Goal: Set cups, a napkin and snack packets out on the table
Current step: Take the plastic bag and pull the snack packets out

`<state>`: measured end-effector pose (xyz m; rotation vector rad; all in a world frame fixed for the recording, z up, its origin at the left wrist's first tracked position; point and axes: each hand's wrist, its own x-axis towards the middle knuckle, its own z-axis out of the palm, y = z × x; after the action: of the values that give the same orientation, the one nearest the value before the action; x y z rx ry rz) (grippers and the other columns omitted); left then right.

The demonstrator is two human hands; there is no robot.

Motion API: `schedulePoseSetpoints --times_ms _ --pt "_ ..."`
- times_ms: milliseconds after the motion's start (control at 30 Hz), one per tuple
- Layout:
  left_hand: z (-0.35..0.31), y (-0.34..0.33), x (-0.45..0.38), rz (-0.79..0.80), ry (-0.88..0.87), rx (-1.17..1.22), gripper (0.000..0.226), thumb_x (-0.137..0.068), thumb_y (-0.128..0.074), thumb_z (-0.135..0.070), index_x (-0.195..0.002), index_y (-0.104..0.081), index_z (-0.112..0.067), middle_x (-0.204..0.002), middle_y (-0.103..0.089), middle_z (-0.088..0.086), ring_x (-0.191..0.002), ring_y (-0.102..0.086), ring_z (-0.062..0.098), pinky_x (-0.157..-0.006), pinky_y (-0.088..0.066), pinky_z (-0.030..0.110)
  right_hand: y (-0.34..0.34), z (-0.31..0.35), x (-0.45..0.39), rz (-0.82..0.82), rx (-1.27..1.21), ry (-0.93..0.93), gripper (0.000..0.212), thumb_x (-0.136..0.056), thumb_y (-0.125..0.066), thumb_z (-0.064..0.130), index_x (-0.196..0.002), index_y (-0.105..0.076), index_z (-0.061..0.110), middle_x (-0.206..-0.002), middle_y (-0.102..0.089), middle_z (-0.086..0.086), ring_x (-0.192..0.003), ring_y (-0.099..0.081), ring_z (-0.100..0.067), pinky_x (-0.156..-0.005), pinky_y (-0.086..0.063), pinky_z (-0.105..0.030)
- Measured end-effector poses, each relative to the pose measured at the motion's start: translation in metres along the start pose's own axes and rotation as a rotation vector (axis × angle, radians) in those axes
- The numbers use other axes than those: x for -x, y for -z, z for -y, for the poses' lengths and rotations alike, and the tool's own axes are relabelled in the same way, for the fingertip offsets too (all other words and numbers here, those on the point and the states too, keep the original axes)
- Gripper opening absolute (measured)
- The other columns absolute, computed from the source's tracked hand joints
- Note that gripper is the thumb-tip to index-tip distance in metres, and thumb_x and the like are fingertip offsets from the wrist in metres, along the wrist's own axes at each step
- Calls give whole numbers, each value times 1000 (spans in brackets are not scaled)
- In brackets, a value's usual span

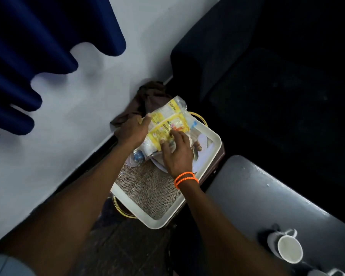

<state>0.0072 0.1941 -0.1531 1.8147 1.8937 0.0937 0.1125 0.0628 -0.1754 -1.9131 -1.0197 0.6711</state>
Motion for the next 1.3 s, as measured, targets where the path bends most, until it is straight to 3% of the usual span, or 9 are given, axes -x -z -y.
schedulePoseSetpoints --times_ms 167,267,367,433,600,800,967,1133,1300 --pt "-9 10 0 19 107 217 71 -106 -25 -62 -136 -62 -9 -140 -63 21 -128 -60 42 -107 -45 50 4 -6 2 -27 -104 -65 52 -95 -69 43 -138 -61 15 -142 -59 -5 -132 -54 -19 -108 -41 -27" --pt "-13 10 -2 185 260 565 60 -107 -34 -57 -103 -71 -10 -82 -74 7 -64 -69 24 -57 -54 29 13 -6 2 -41 -203 -205 55 -95 -62 56 -130 -66 13 -135 -65 -6 -129 -57 -22 -111 -47 -43" --pt "-11 3 8 423 291 648 45 -103 -55 -49 -72 -62 -18 -43 -47 -5 -32 -38 10 -45 -37 19 28 -8 -2 -38 -187 -326 67 -98 -46 67 -97 -74 6 -101 -73 -6 -102 -66 -23 -95 -53 -40" --pt "-13 -8 16 457 248 639 40 -93 -70 -45 -65 -68 -18 -47 -52 -4 -42 -45 13 -53 -40 24 40 -6 -4 -32 -288 -425 71 -96 -41 73 -83 -70 9 -83 -70 0 -83 -66 -19 -85 -51 -36" --pt "-33 -32 53 608 84 773 24 -82 -83 -46 -82 -84 -22 -84 -82 1 -73 -77 16 -66 -59 27 69 -4 -7 189 -1180 -697 70 -96 -43 72 -133 -67 18 -127 -73 -14 -120 -70 -32 -101 -57 -47" --pt "-73 -43 117 487 -115 736 69 -64 -85 -74 -114 -77 -27 -102 -83 -7 -91 -81 13 -82 -63 36 123 -30 20 130 -1427 -620 76 -97 -43 70 -143 -58 11 -144 -60 -23 -136 -55 -42 -119 -36 -62" --pt "-94 -57 177 271 -235 594 47 -64 -84 -66 -88 -72 -28 -78 -77 -17 -71 -73 0 -62 -55 21 169 -55 78 19 -1398 -651 77 -92 -53 74 -139 -63 14 -142 -62 -22 -133 -59 -40 -115 -42 -60" --pt "-88 -86 238 362 -92 684 42 -81 -73 -58 -80 -66 -16 -64 -59 -5 -60 -57 17 -66 -50 44 170 -89 142 -186 -1041 -858 65 -90 -58 70 -125 -73 18 -127 -73 -15 -120 -69 -36 -110 -48 -58" --pt "-77 -100 290 476 150 955 31 -94 -60 -54 -100 -80 -31 -105 -81 -4 -101 -76 19 -98 -58 49 165 -103 177 -269 -573 -917 58 -84 -57 68 -103 -74 15 -109 -78 -6 -108 -72 -31 -103 -53 -55"
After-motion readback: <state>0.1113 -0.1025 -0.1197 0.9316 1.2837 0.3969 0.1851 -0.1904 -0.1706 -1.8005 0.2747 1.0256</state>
